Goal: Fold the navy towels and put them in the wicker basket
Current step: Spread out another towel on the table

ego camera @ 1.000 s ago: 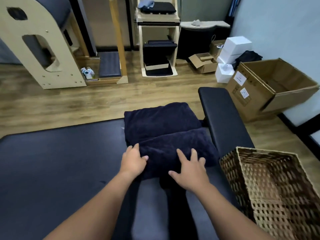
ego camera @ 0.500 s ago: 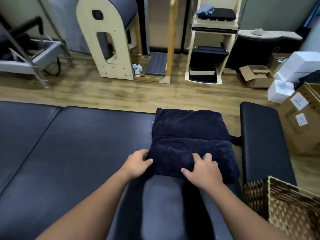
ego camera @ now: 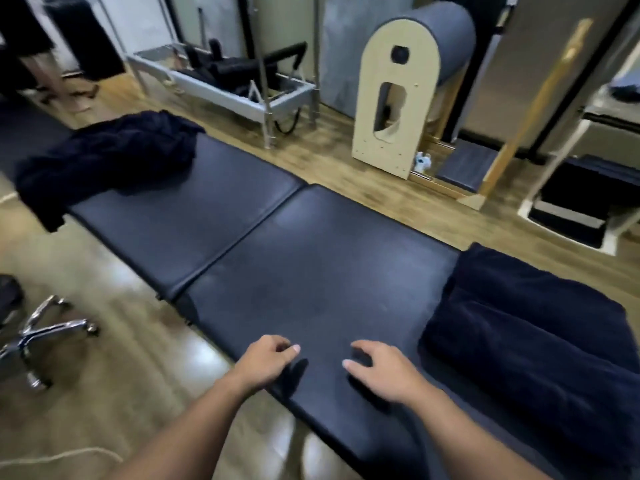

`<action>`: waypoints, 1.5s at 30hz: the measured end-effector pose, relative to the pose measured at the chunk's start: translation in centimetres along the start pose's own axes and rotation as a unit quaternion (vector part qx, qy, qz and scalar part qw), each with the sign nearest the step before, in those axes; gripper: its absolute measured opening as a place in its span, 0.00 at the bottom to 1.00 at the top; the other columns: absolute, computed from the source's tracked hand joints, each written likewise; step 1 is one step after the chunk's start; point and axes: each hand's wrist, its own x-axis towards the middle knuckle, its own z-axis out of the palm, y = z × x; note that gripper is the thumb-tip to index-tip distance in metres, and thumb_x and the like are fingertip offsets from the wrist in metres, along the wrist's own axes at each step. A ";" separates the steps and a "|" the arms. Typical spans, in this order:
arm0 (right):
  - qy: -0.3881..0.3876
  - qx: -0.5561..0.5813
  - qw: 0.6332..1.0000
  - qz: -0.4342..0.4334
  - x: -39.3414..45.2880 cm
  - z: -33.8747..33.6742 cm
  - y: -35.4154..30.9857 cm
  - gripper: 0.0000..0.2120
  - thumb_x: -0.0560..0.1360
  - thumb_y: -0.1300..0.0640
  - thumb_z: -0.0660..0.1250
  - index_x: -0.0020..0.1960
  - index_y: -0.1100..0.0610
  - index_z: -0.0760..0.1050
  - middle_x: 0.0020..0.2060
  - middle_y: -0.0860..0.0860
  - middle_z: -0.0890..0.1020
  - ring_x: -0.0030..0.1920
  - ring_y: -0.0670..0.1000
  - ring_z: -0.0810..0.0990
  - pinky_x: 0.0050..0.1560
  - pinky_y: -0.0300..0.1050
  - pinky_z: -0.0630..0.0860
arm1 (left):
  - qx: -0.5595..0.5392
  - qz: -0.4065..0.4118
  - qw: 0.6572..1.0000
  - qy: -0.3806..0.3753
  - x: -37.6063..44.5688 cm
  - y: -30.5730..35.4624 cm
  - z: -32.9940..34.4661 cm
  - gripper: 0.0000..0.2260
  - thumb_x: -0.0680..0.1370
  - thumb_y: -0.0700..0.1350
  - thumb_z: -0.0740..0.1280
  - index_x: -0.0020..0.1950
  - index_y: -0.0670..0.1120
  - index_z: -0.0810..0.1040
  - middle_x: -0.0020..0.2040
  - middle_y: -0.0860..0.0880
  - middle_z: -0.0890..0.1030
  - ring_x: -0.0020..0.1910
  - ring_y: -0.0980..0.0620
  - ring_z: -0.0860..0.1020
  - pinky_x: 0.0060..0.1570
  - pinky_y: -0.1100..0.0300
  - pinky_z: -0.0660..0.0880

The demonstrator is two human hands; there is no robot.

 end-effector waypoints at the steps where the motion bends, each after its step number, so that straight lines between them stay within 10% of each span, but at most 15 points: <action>1: -0.040 0.002 0.999 -0.002 0.3 1.5 -2.0 0.27 0.78 0.38 0.65 0.72 0.50 0.73 0.68 0.44 0.77 0.68 0.46 0.74 0.66 0.37 0.66 | -0.019 -0.009 1.000 0.010 -1.2 -2.0 -1.0 0.19 0.78 0.60 0.65 0.45 0.43 0.81 0.38 0.53 0.84 0.39 0.56 0.79 0.51 0.55 0.77; 8: -0.195 -0.022 0.980 0.003 2.9 11.1 -11.7 0.36 0.68 0.25 0.62 0.68 0.46 0.77 0.64 0.43 0.79 0.65 0.47 0.77 0.66 0.46 0.71 | -0.111 -0.057 0.991 0.056 -9.3 -14.1 -6.3 0.12 0.81 0.48 0.68 0.39 0.47 0.80 0.35 0.55 0.79 0.35 0.61 0.75 0.44 0.56 0.72; 17: -0.251 -0.032 0.966 -0.047 5.4 18.1 -23.7 0.27 0.79 0.36 0.63 0.72 0.49 0.73 0.68 0.46 0.77 0.65 0.45 0.75 0.62 0.39 0.68 | -0.192 -0.117 0.971 0.077 -13.3 -25.4 -12.1 0.16 0.75 0.60 0.68 0.40 0.48 0.78 0.39 0.53 0.75 0.37 0.55 0.72 0.41 0.58 0.66; 28: -0.321 -0.057 0.939 -0.113 19.4 21.4 -34.5 0.31 0.76 0.34 0.65 0.73 0.50 0.73 0.69 0.46 0.76 0.68 0.47 0.73 0.63 0.39 0.67 | -0.195 -0.172 0.961 0.097 -7.7 -29.9 -22.8 0.12 0.82 0.49 0.67 0.40 0.47 0.78 0.23 0.62 0.71 0.24 0.66 0.68 0.29 0.67 0.65; 34: -0.371 -0.073 0.910 -0.169 27.4 21.4 -42.2 0.27 0.78 0.37 0.64 0.72 0.51 0.74 0.68 0.45 0.76 0.64 0.44 0.73 0.61 0.38 0.66 | -0.204 -0.189 0.951 0.138 -4.8 -30.8 -30.9 0.12 0.80 0.55 0.68 0.49 0.47 0.83 0.44 0.49 0.85 0.35 0.62 0.77 0.45 0.60 0.75; 45: -0.347 -0.078 0.922 -0.153 41.1 22.7 -55.0 0.31 0.77 0.35 0.65 0.74 0.50 0.72 0.68 0.46 0.77 0.66 0.46 0.75 0.67 0.41 0.70 | -0.199 -0.167 0.958 0.119 6.8 -39.5 -46.1 0.19 0.76 0.58 0.66 0.40 0.43 0.80 0.32 0.54 0.74 0.30 0.58 0.70 0.36 0.58 0.66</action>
